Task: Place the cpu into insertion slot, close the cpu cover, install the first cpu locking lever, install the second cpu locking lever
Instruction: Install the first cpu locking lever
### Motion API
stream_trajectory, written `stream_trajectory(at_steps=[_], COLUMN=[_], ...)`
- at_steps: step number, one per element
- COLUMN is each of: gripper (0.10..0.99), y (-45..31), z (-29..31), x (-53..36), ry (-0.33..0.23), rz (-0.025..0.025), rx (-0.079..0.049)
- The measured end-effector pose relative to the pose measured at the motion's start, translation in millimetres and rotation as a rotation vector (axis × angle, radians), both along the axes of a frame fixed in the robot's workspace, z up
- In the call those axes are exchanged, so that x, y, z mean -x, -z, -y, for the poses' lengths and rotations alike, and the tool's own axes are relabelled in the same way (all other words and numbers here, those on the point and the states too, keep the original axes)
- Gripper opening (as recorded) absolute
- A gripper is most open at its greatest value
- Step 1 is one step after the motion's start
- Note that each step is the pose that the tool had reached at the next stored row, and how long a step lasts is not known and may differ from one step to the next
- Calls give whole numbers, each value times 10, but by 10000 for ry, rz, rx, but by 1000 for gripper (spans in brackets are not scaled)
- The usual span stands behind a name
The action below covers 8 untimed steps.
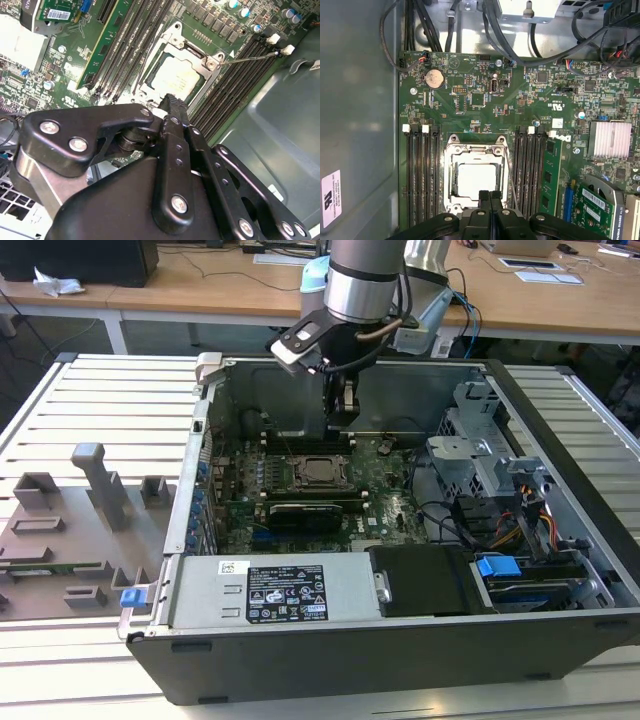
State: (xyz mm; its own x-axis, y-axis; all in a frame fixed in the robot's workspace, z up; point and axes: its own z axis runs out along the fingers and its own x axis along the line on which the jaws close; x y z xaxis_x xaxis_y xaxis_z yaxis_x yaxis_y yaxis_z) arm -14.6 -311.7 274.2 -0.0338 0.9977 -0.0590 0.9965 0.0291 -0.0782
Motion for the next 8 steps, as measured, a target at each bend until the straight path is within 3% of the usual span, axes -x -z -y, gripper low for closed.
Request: stream_trajectory(at_steps=[4,8], gripper=[106,106], y=[-1,-1], z=[0,0], x=[0,0], ry=[-302,-965], rz=[0,0], rx=[1,1])
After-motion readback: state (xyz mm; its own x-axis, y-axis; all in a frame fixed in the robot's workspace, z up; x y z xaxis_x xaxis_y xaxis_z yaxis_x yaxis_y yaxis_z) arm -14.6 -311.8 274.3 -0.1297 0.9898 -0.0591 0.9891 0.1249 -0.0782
